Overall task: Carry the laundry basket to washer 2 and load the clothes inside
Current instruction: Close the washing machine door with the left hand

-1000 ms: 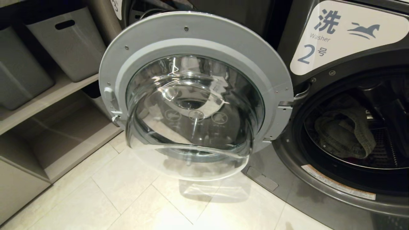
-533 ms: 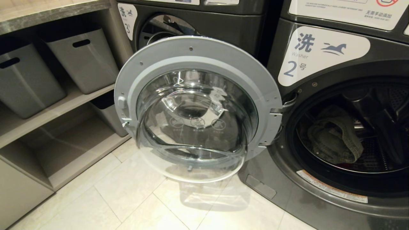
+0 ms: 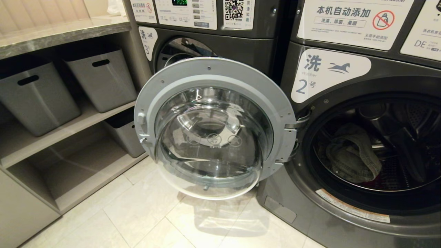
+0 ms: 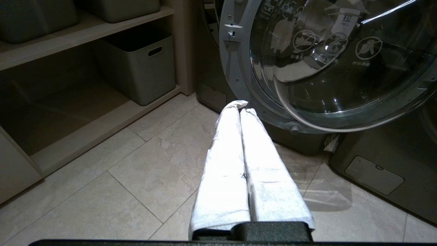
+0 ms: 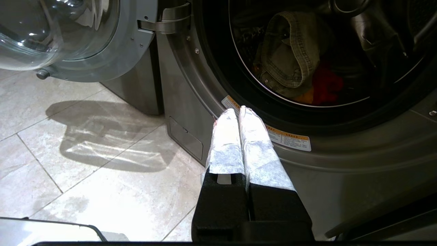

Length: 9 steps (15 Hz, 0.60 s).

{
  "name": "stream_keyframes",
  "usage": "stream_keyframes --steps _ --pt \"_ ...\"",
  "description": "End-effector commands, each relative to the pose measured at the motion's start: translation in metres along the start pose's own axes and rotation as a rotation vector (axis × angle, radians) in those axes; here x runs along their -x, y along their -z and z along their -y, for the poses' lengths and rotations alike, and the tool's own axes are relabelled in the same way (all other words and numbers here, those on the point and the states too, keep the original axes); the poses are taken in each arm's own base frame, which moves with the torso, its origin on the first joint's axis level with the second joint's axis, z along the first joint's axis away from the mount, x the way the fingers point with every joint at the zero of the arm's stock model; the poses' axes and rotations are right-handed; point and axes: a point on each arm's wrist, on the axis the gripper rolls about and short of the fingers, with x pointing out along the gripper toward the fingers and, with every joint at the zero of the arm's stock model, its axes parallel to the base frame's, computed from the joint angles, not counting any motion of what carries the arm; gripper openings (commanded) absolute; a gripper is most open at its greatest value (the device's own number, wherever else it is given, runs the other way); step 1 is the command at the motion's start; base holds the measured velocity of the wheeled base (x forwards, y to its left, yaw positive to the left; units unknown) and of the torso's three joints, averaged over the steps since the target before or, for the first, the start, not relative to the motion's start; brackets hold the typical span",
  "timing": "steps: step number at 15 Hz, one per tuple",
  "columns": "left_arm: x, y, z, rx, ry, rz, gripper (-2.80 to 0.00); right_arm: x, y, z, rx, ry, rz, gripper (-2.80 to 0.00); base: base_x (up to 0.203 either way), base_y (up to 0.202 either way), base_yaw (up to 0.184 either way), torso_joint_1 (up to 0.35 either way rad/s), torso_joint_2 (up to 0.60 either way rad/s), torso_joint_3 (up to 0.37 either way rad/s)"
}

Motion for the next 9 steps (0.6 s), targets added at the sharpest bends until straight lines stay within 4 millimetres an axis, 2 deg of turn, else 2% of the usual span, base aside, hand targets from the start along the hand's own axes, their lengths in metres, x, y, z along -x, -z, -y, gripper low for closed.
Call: stream_keyframes --steps 1,4,9 --pt "-0.0020 0.0113 -0.0003 0.000 -0.002 -0.039 -2.80 -0.0001 0.0000 0.0000 0.001 -0.001 -0.002 -2.80 0.000 0.000 0.000 0.006 0.01 0.033" --pt "-0.0021 0.0113 -0.0003 0.000 -0.001 -0.040 -2.80 -0.0001 0.0000 0.0000 0.001 -0.001 -0.002 -2.80 0.000 0.004 -0.018 0.004 0.00 0.010" --pt "-0.0020 0.0113 -0.0003 0.000 -0.002 -0.039 -2.80 -0.0001 0.0000 0.0000 0.001 -0.001 -0.002 -2.80 0.000 0.006 -0.158 0.005 0.00 0.004"
